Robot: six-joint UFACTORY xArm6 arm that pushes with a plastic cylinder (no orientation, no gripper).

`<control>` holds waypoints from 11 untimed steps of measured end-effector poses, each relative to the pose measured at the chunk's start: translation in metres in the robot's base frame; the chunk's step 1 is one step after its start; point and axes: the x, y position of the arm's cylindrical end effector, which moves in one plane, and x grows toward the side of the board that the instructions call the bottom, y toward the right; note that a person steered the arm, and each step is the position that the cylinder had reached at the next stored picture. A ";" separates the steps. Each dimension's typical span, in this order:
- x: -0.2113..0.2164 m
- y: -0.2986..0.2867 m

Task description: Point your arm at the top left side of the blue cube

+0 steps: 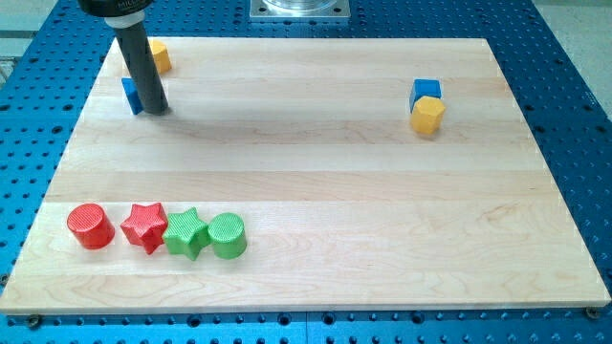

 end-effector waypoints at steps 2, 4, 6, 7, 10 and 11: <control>-0.009 0.001; 0.043 -0.037; 0.029 0.071; -0.021 0.124; -0.047 0.267; -0.047 0.267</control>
